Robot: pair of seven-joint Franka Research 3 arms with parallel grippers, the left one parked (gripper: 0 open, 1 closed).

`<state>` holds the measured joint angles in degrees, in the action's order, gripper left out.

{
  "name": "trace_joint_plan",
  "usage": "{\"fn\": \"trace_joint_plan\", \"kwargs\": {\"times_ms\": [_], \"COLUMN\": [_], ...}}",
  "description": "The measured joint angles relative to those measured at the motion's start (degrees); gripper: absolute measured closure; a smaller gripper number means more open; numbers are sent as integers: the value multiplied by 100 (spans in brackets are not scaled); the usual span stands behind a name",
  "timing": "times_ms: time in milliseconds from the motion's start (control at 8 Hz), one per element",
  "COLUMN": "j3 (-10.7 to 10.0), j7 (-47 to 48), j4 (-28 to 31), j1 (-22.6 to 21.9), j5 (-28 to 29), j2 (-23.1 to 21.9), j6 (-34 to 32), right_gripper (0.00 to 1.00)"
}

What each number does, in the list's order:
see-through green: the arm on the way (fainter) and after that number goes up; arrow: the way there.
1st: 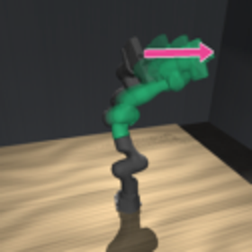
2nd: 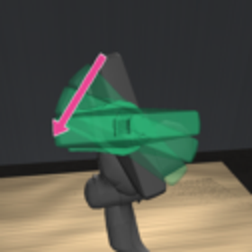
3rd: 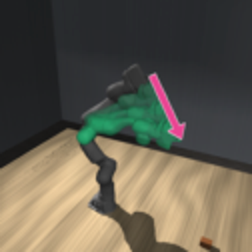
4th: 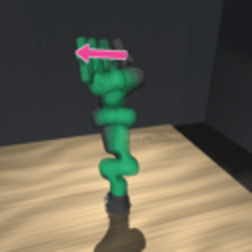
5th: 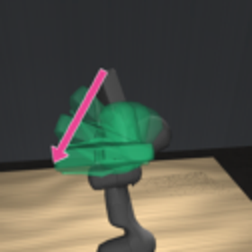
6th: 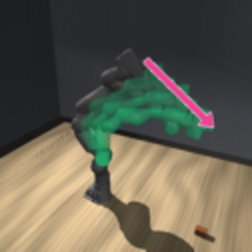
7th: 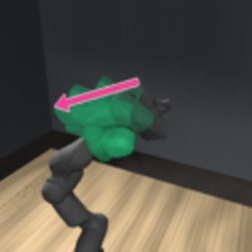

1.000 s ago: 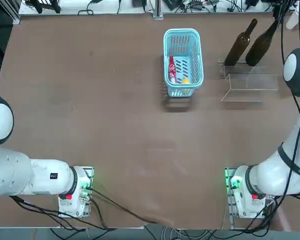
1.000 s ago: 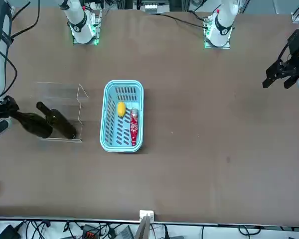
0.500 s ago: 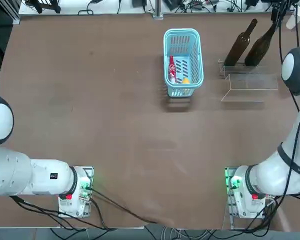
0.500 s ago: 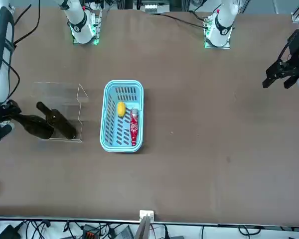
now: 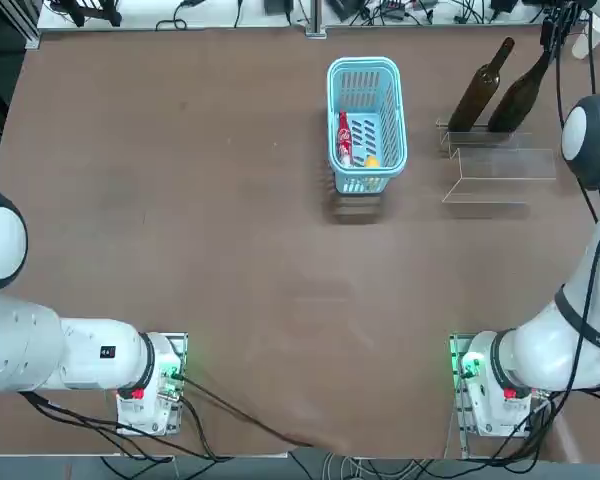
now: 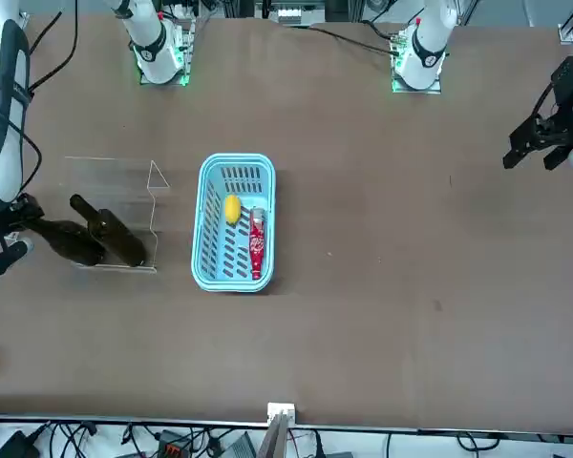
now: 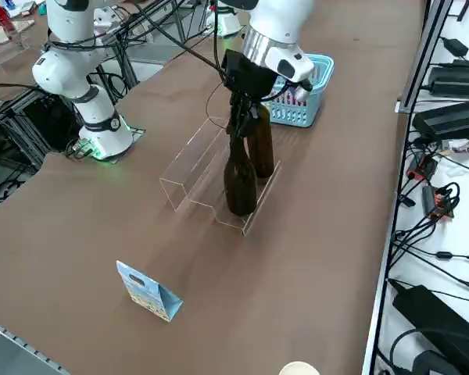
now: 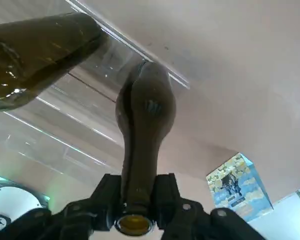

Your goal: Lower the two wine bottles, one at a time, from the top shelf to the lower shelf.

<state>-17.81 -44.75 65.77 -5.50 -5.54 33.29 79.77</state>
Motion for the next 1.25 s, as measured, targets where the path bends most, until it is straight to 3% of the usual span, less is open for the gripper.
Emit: {"fn": "trace_joint_plan", "kwargs": {"times_ms": [125,500,625,1000,1250], "j3": [0,0,1,233,732], "j7": [2,74,189,709,1967], "j4": [2,2,-12,-443,-654], "j1": [0,0,-3,-60,-99], "j5": [0,0,3,9,9], "j2": [0,-11,-26,-259,-821], "j6": [-6,-44,-68,-354,-478], "right_gripper": [58,9,0,0,0]}}
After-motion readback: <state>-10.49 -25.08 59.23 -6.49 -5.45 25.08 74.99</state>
